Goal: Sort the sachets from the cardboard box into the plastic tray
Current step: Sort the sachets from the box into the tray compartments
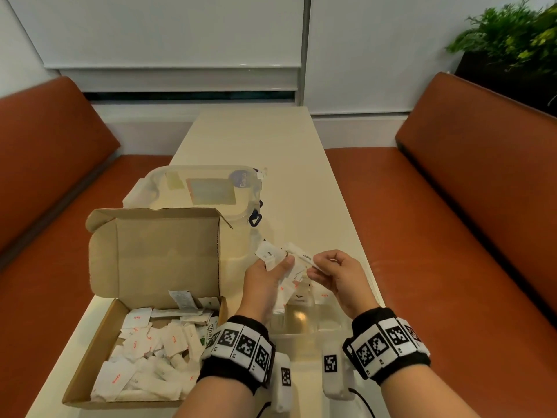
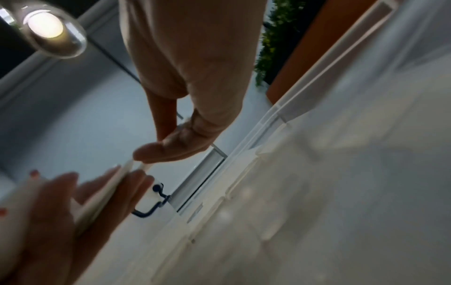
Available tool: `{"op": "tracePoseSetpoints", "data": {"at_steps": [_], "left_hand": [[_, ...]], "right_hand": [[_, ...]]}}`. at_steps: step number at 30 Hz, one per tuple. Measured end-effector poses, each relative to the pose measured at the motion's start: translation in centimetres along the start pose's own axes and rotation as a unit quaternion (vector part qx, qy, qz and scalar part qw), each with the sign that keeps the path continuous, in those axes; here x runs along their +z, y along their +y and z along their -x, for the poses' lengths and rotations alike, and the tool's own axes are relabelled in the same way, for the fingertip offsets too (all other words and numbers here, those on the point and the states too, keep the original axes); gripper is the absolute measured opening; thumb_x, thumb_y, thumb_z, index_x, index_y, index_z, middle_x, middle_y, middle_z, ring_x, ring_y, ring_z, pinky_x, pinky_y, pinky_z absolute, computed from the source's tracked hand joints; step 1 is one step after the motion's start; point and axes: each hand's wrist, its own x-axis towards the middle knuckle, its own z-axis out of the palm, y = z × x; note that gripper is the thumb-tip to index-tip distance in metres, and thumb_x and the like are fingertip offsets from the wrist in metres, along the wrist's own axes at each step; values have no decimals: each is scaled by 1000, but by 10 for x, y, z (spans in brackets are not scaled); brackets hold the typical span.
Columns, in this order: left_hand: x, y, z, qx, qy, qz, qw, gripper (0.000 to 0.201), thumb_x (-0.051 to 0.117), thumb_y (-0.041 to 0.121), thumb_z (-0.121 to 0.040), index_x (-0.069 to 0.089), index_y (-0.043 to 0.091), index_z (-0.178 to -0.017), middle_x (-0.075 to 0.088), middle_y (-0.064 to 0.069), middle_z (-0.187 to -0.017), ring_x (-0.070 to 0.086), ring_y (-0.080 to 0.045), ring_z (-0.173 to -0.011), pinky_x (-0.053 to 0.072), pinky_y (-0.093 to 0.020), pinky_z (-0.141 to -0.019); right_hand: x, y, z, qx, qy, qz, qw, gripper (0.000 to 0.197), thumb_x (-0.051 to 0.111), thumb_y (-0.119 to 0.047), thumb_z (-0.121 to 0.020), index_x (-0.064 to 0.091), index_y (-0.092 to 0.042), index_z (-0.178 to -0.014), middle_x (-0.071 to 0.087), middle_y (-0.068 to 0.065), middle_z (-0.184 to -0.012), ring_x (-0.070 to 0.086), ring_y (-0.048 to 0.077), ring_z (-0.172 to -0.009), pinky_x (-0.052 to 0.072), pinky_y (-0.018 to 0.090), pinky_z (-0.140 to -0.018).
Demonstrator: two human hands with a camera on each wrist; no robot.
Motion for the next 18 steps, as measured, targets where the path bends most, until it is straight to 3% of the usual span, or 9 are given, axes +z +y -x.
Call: {"op": "tracePoseSetpoints", "data": {"at_steps": [3, 6, 8, 14, 18], "left_hand": [[3, 2, -2, -6, -2, 10, 1000, 24, 70, 12, -83, 66, 9, -107, 73, -8, -102, 68, -28, -97, 53, -45, -87], [3, 1, -4, -8, 0, 4, 1000, 14, 71, 10, -82, 68, 11, -96, 75, -5, -91, 70, -25, -85, 55, -35, -70], [3, 2, -4, -14, -5, -1, 1000, 11, 70, 8, -82, 68, 10, -93, 75, -8, -89, 71, -27, -81, 55, -34, -64], [3, 7, -3, -16, -38, -4, 999, 26, 69, 4, -82, 64, -5, -105, 69, -26, -100, 68, -36, -86, 54, -49, -80], [2, 8, -2, -17, -50, -15, 998, 23, 69, 2, -82, 64, -1, -104, 71, -21, -99, 69, -34, -88, 56, -43, -79]], "right_hand": [[-1, 2, 2, 1, -43, 62, 997, 3, 63, 0, -85, 62, 1, -87, 64, 14, -72, 66, 17, -60, 55, 21, -61], [-3, 2, 3, 18, -70, 92, 993, 5, 64, 2, -84, 61, -1, -87, 64, 15, -72, 65, 17, -60, 54, 22, -60], [-5, 2, 2, 19, -76, 116, 990, 7, 66, 0, -83, 62, -4, -88, 66, 14, -73, 67, 19, -64, 56, 25, -62], [-8, -3, -3, -30, -89, 254, 963, 9, 70, -1, -79, 70, -10, -82, 71, 2, -76, 66, 13, -71, 54, 23, -70], [-6, -9, -4, -45, -99, 287, 952, 13, 71, -10, -81, 70, -22, -88, 72, -4, -79, 65, 3, -71, 48, 13, -63]]}}
